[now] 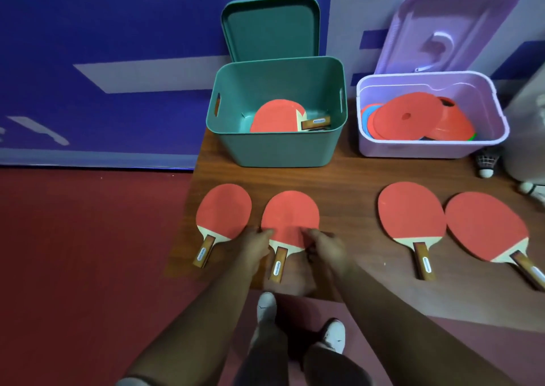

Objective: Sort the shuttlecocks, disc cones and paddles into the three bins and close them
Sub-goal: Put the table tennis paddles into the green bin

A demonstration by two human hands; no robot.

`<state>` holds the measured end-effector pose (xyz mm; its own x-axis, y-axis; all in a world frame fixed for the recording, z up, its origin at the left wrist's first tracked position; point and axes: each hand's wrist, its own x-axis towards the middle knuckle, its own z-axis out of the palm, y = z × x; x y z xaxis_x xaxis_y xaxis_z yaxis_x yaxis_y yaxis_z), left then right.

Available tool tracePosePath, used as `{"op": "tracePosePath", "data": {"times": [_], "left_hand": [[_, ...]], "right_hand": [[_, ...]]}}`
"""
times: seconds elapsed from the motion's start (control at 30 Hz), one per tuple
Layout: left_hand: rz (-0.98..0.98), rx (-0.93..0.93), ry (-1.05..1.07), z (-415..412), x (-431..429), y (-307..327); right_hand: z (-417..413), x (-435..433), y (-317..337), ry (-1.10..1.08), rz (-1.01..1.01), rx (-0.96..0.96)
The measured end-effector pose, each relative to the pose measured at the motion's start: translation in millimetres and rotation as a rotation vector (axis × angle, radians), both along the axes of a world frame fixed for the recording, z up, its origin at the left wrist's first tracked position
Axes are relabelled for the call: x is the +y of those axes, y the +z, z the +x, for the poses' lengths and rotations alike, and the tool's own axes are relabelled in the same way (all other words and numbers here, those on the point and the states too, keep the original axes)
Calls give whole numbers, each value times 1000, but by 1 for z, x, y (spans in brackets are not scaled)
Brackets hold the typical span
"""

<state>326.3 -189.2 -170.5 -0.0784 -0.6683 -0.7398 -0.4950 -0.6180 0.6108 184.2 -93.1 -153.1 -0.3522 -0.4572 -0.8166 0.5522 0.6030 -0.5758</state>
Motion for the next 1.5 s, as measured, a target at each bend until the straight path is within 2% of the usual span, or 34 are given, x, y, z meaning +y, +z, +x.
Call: {"op": "tracePosePath", "data": {"times": [0.1, 0.2, 0.3, 0.37, 0.43, 0.63, 0.8, 0.9, 0.97, 1.03, 1.17, 1.33, 1.5], "left_hand": [[-87, 26, 4, 2, 1, -5], [-73, 152, 36, 16, -12, 7], [-117, 252, 5, 42, -39, 36], [-161, 253, 16, 65, -61, 56], [-223, 173, -22, 87, -84, 64], [-332, -208, -430, 127, -147, 36], [-391, -406, -574, 126, -161, 3], [-381, -407, -519, 119, -168, 1], [-273, -363, -476, 119, -173, -2], [-117, -239, -419, 121, -176, -6], [57, 74, -204, 123, -177, 2], [38, 348, -155, 106, -179, 59], [10, 582, -58, 96, -173, 115]], "right_hand": [[5, -8, -1, -69, -31, 32], [12, -21, 14, -108, -126, 26], [31, -38, 29, -21, -189, 53], [54, -55, 36, 64, -185, 112], [79, -72, 37, 143, -131, 179], [128, -116, 12, 344, 54, 415], [151, -136, -13, 469, 167, 375], [155, -140, -22, 419, 187, 324], [153, -140, -27, 239, 153, 211], [150, -135, -35, 104, 117, 119], [145, -125, -15, -17, 33, 92], [118, -116, 36, 35, -138, 196], [96, -125, 95, 115, -173, 331]]}}
